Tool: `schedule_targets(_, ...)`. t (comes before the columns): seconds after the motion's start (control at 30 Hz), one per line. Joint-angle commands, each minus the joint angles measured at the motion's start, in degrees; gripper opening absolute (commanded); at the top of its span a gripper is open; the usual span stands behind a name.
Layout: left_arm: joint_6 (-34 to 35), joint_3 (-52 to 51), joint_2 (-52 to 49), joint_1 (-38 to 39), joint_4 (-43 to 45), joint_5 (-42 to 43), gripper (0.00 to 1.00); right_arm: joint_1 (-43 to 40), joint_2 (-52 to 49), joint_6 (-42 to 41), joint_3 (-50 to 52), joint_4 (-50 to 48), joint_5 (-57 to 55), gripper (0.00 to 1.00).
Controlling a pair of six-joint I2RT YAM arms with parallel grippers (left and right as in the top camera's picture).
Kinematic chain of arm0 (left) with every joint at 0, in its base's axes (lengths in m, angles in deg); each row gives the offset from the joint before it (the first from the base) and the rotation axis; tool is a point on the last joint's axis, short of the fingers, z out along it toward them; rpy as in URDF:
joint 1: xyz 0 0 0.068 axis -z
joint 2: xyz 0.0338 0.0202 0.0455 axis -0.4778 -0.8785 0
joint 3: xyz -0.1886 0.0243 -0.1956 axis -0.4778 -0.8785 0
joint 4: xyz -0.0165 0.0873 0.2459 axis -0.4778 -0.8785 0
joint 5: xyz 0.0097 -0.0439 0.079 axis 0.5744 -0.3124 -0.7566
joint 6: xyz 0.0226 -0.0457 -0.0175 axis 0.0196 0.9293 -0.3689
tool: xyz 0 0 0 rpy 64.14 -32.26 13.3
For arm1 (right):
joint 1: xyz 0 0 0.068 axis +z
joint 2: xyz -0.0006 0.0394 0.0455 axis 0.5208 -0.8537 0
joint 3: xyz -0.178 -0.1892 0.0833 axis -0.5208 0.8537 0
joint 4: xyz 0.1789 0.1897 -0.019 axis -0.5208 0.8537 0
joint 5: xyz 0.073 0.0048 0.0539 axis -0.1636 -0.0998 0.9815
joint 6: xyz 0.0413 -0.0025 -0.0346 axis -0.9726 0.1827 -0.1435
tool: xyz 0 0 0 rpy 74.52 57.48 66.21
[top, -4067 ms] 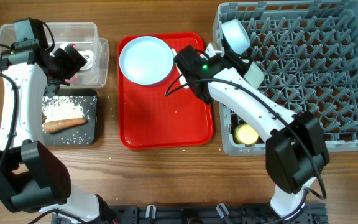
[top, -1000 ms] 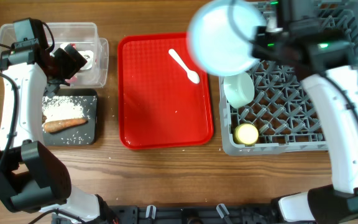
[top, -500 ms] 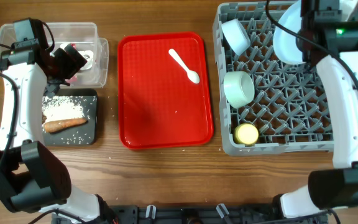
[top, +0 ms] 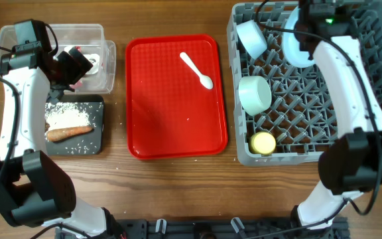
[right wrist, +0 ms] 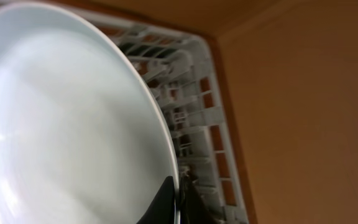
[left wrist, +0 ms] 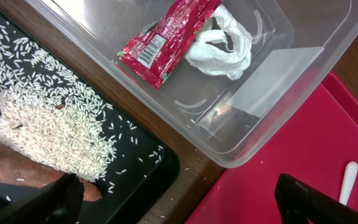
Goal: Sort waste into correct bins and load items into the dishwasher rack
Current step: 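Lift the white plate and stand it upright in the dish rack, then reach the right gripper to the white spoon and grasp it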
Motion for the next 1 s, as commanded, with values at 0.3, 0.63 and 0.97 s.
schedule_targets(0.3, -0.1, -0.2, 0.4, 0.1, 0.1, 0.1, 1.00, 6.8, -4.9, 0.5, 0.2, 5.0, -1.0, 0.57)
schedule_targets(0.63, -0.1, -0.2, 0.4, 0.1, 0.1, 0.1, 1.00, 9.1, 5.4, -11.6, 0.1, 7.9, 28.7, 1.00)
schedule_targets(0.97, -0.1, -0.2, 0.4, 0.1, 0.1, 0.1, 1.00, 15.4, 1.9, -20.7, 0.3, -5.1, 62.7, 0.86)
